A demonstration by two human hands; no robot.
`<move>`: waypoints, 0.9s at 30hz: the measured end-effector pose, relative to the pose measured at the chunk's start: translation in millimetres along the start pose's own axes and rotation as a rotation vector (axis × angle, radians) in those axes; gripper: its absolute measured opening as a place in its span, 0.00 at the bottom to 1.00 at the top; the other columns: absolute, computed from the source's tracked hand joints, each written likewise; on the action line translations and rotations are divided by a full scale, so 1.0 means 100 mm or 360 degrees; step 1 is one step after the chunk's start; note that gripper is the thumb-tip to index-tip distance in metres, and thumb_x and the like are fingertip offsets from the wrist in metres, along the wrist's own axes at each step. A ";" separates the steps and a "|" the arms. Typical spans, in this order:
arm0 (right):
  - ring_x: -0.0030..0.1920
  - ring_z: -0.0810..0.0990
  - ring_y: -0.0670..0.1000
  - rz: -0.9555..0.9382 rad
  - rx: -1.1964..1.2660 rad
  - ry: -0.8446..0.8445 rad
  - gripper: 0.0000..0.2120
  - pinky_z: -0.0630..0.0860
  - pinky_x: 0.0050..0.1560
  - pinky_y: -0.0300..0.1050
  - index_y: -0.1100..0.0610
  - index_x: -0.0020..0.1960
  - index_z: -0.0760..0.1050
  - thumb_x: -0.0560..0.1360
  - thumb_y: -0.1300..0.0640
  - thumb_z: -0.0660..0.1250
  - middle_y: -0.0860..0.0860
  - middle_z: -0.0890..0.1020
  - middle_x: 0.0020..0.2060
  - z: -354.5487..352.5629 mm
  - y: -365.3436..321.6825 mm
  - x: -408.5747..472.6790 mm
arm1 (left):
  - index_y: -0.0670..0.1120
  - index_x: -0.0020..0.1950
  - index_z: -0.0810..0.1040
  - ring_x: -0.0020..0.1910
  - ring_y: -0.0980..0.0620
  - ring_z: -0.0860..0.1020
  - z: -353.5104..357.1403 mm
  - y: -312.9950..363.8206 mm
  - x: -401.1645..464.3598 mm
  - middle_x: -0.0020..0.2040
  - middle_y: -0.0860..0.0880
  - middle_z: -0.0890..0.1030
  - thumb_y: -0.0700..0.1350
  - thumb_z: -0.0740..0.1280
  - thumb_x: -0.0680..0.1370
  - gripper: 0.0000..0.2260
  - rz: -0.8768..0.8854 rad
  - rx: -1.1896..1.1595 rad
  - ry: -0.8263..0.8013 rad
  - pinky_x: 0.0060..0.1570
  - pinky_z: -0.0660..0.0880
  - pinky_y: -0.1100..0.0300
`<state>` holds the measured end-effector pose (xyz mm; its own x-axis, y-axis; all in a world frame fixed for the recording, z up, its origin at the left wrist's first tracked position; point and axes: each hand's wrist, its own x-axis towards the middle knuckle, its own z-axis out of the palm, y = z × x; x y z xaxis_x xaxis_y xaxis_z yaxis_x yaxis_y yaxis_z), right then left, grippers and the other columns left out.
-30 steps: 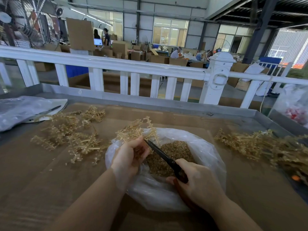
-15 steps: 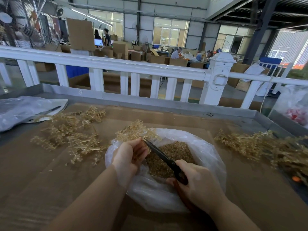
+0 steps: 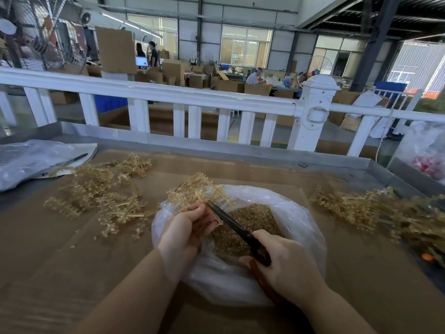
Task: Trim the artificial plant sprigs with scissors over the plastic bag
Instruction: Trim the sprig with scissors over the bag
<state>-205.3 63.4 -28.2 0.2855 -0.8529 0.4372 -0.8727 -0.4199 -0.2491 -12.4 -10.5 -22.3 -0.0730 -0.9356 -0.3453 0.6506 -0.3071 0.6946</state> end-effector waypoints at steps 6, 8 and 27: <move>0.31 0.73 0.39 0.0038 -0.0036 0.0087 0.20 0.58 0.29 0.22 0.48 0.49 0.76 0.71 0.34 0.59 0.41 0.78 0.32 -0.03 -0.06 0.00 | 0.42 0.38 0.76 0.29 0.52 0.82 -0.02 -0.05 0.00 0.31 0.45 0.82 0.32 0.64 0.76 0.08 0.0046 0.0004 -0.0101 0.29 0.80 0.59; 0.33 0.74 0.40 0.0039 -0.0043 0.0072 0.22 0.59 0.30 0.23 0.48 0.51 0.76 0.71 0.33 0.58 0.41 0.78 0.34 -0.03 -0.05 0.00 | 0.42 0.39 0.76 0.29 0.53 0.82 -0.03 -0.06 0.01 0.31 0.45 0.82 0.32 0.65 0.75 0.07 0.0047 0.0015 -0.0128 0.29 0.80 0.60; 0.39 0.79 0.45 0.0018 -0.0096 0.0052 0.23 0.74 0.38 0.38 0.50 0.57 0.77 0.71 0.35 0.62 0.45 0.82 0.40 0.00 -0.02 0.01 | 0.46 0.41 0.77 0.27 0.55 0.80 -0.09 -0.06 0.07 0.30 0.49 0.81 0.35 0.67 0.74 0.06 -0.0027 -0.0158 -0.0138 0.28 0.78 0.63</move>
<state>-202.9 63.6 -27.5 0.2632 -0.8464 0.4629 -0.8984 -0.3899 -0.2020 -10.1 -13.4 -35.0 -0.1472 -0.9433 -0.2976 0.7201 -0.3085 0.6215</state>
